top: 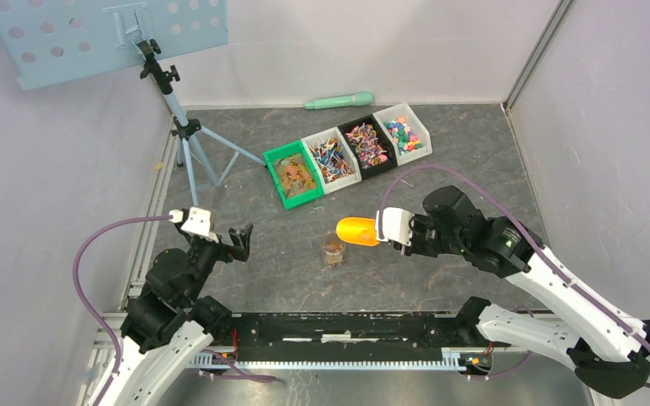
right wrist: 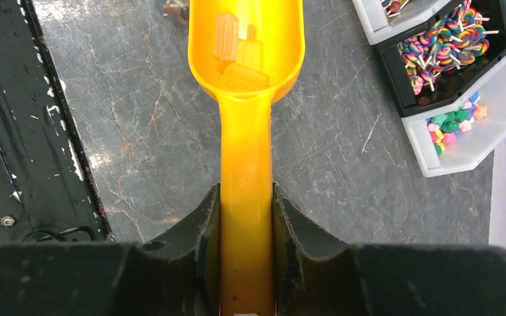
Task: Pack the candies
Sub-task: Place the fake candies in the packing bottle.
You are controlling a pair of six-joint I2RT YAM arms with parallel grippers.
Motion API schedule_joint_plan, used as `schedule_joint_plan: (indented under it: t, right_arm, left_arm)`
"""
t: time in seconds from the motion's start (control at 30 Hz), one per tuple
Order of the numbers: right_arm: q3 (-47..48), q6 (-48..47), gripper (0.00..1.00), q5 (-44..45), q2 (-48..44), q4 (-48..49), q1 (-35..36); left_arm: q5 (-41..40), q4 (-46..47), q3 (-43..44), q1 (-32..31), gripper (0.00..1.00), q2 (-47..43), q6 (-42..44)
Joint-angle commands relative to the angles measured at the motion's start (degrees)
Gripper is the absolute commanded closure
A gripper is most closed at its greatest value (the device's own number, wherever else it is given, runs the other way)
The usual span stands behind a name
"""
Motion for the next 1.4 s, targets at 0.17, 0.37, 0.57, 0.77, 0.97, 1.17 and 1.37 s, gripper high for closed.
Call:
schedule_joint_plan:
  t: [0.17,0.37,0.57,0.77,0.97,1.17,1.37]
  right_arm:
    - [5.0,5.0,1.0,3.6,3.7,-2.7,2.5]
    - [7.6,8.0,1.0,7.9,6.1,-5.1,6.7]
    - [10.7,10.8,1.0,12.0,9.5,-7.5,10.3]
    - [13.3,12.6,1.0,15.7,12.9,-10.6,12.4]
    - [15.6,13.3,1.0,17.0,14.7,-11.4,13.9]
    - [17.2,13.4,1.0,17.9,16.3,-12.2,15.5]
    - [17.0,13.1,1.0,19.1,17.8,-12.9,16.9]
  left_arm:
    - [0.2,2.2,-0.1,0.0,0.0,-0.1,2.3]
    - [0.3,2.1,-0.1,0.0,0.0,-0.1,2.4]
    - [0.3,2.1,0.0,0.0,0.0,-0.8,2.4]
    - [0.1,2.1,-0.1,0.0,0.0,-1.3,2.4]
    - [0.0,2.1,-0.1,0.0,0.0,-1.7,2.4]
    - [0.0,2.1,-0.1,0.0,0.0,-2.1,2.4]
    - [0.0,2.2,-0.2,-0.1,0.0,-2.2,2.4]
